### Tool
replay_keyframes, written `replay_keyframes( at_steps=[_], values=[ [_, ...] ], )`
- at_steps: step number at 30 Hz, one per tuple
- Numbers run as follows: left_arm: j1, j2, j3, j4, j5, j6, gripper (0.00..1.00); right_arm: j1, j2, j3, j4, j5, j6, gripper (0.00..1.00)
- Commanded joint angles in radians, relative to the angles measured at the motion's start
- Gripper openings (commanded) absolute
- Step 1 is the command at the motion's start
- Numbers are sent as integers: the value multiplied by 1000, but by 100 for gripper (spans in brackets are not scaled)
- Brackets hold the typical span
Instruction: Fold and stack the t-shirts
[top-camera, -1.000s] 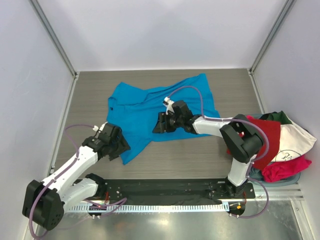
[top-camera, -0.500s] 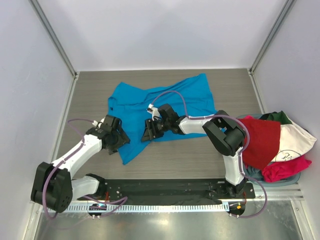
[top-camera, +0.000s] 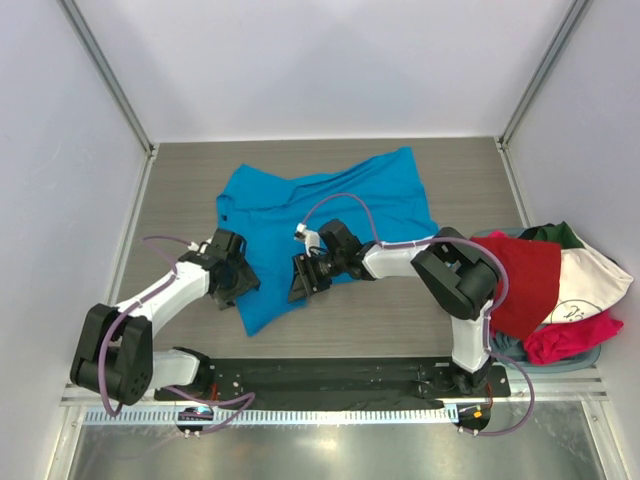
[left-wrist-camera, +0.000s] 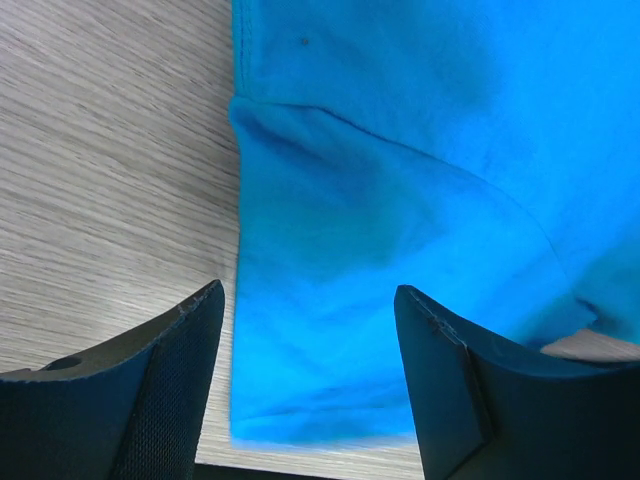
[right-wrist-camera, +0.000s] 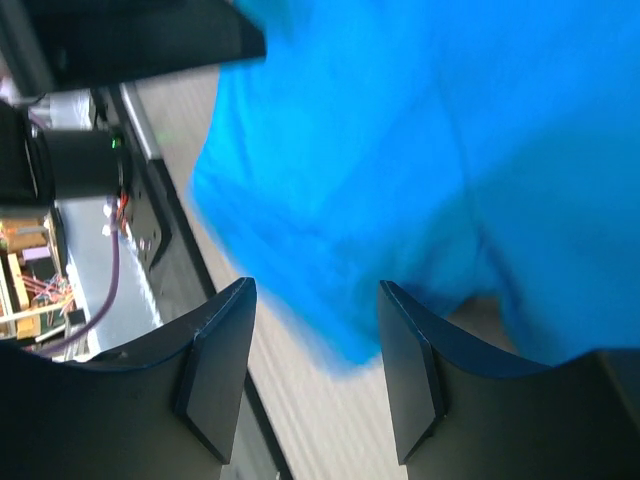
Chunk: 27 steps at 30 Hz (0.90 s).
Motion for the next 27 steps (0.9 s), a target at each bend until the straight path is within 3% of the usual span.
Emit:
replay_keyframes(
  at_steps=[1,7,16,20,24,27],
  values=[
    [3,7,23,25,-16,18,70,7,-108,-55,31,-37,-24,58],
    [5,-8,23,9,-1,21,68,9,-156,-164,37,-8,-33,58],
    [-35,-305,-15,-179,45,-43,64,9,-208,-166,48,73,7,55],
    [-72,-390,-52,-256,90,-91,59,7,-260,-176,39,193,19,53],
    [-118,-415,-98,-267,123,-137,58,-20,-354,-212,18,409,45,53],
    [-158,-416,-130,-239,130,-181,59,-46,-420,-206,-90,611,51,53]
  ],
)
